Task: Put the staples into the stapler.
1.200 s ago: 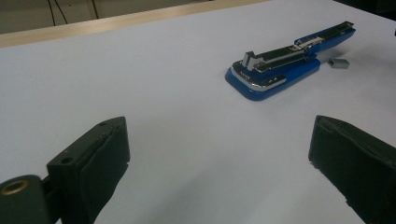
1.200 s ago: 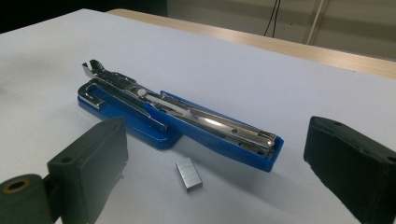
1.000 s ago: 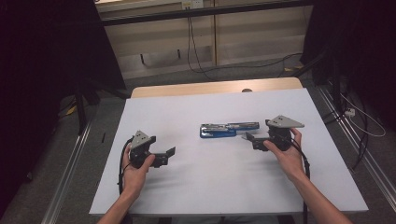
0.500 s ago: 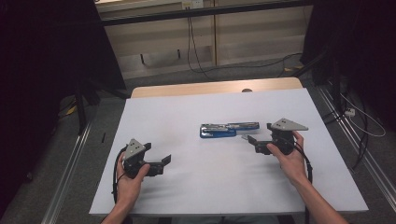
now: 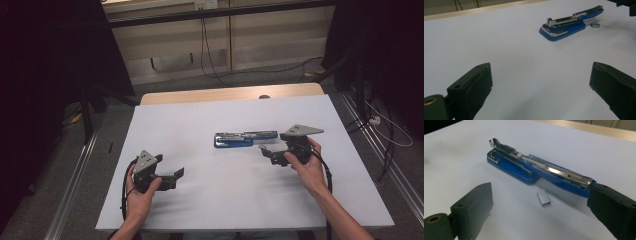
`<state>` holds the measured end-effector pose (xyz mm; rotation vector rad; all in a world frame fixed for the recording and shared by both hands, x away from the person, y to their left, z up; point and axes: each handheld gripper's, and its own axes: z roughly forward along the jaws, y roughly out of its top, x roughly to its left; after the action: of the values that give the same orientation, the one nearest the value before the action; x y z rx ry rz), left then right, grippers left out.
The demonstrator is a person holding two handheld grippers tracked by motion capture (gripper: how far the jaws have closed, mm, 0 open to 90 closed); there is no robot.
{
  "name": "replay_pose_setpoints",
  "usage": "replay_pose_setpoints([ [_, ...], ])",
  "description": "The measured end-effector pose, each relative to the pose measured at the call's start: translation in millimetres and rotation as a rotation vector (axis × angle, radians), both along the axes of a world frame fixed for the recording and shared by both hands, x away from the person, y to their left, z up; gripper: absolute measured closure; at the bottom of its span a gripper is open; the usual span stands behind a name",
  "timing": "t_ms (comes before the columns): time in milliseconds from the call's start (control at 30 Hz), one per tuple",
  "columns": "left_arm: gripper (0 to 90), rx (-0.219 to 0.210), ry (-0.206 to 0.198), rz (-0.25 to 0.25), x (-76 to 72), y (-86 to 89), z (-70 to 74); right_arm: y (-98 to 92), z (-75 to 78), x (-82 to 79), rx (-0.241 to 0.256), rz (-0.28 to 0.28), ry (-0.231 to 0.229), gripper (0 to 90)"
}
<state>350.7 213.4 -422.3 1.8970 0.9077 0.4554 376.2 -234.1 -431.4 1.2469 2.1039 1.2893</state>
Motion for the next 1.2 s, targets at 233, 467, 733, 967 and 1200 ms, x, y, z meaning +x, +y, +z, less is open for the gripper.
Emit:
replay_pose_setpoints([
  [233, 4.7, 0.005, 0.019, -0.006, -14.6, 3.8, -2.4, 3.6, 2.4, 4.3, -0.025, 0.061, 0.071, 5.9],
  [467, 4.7, 0.005, 0.014, -0.016, -23.9, 4.1, 0.0, 9.4, -2.8, 9.1, -0.066, 0.116, 0.138, 9.7],
  [733, 4.9, -0.007, 0.039, -0.038, -21.3, 1.3, -2.8, 17.2, -1.5, 19.5, -0.137, 0.190, 0.162, 12.9],
  [967, 5.1, -0.006, 0.028, -0.024, -18.4, 1.7, -2.1, 19.3, -3.3, 27.0, -0.167, 0.230, 0.202, 24.3],
  [1200, 5.1, -0.006, 0.023, -0.023, -18.4, 2.4, -1.0, 19.2, -1.6, 37.6, -0.211, 0.252, 0.245, 35.5],
])
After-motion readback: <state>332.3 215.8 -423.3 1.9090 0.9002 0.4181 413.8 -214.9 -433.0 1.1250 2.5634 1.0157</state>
